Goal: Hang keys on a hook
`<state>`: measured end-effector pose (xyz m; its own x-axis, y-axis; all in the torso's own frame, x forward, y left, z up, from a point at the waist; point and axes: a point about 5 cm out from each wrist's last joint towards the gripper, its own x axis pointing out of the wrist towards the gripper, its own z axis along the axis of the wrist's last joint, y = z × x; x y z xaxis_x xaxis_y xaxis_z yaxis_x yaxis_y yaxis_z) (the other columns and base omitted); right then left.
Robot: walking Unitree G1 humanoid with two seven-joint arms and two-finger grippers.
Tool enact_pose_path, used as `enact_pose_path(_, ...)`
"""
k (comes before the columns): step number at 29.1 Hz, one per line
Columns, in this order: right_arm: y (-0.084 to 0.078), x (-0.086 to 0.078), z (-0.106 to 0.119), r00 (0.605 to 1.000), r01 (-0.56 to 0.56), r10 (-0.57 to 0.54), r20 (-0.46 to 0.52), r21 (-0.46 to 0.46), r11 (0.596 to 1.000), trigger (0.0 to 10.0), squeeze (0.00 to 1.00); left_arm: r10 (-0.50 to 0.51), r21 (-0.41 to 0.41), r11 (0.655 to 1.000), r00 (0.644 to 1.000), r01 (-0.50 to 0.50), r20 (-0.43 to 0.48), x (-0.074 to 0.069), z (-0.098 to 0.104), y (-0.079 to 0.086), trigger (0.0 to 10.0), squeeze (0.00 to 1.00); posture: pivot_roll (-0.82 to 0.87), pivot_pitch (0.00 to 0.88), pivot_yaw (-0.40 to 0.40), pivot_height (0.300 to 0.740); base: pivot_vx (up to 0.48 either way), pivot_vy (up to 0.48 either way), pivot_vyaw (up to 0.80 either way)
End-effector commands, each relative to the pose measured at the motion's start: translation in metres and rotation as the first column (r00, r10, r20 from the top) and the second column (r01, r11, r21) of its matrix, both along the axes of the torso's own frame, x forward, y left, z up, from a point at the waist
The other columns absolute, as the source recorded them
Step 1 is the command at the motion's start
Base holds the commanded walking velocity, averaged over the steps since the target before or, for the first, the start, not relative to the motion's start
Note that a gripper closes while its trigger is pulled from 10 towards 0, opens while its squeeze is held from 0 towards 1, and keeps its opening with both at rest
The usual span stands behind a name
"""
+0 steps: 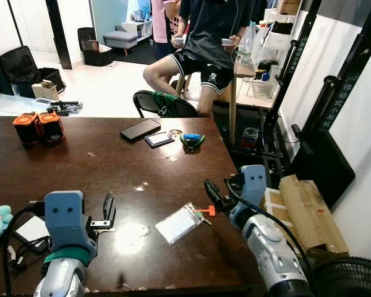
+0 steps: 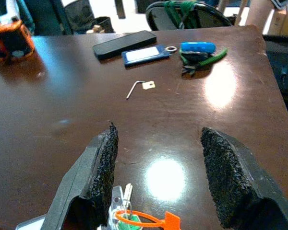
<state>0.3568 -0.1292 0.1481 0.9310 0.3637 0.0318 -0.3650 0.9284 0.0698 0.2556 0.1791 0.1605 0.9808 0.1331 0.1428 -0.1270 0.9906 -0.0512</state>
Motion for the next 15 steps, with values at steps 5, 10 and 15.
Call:
enact_pose_path(5, 0.002, 0.005, -0.020, 0.994, -0.019, 0.007, -0.113, -0.109, 0.994, 10.0, 1.00, -0.029, -0.009, 1.000, 1.000, 0.029, -0.003, -0.002, -0.003, -0.007, 10.0, 0.00, -0.14, 0.000, -0.024, 0.740, 0.000, 0.000, 0.00)
enact_pose_path(10, 0.010, 0.007, -0.030, 0.983, -0.066, 0.040, -0.181, -0.141, 0.988, 10.0, 1.00, -0.037, -0.012, 0.999, 0.999, 0.037, -0.003, -0.002, -0.003, -0.009, 10.0, 0.00, -0.14, 0.000, -0.027, 0.740, 0.000, 0.000, 0.00)
enact_pose_path(15, 0.031, 0.001, -0.043, 0.951, -0.210, 0.158, -0.265, -0.181, 0.961, 10.0, 1.00, -0.045, -0.017, 0.999, 0.999, 0.045, -0.007, -0.003, -0.004, -0.012, 10.0, 0.00, -0.14, 0.000, -0.029, 0.740, 0.000, 0.000, 0.00)
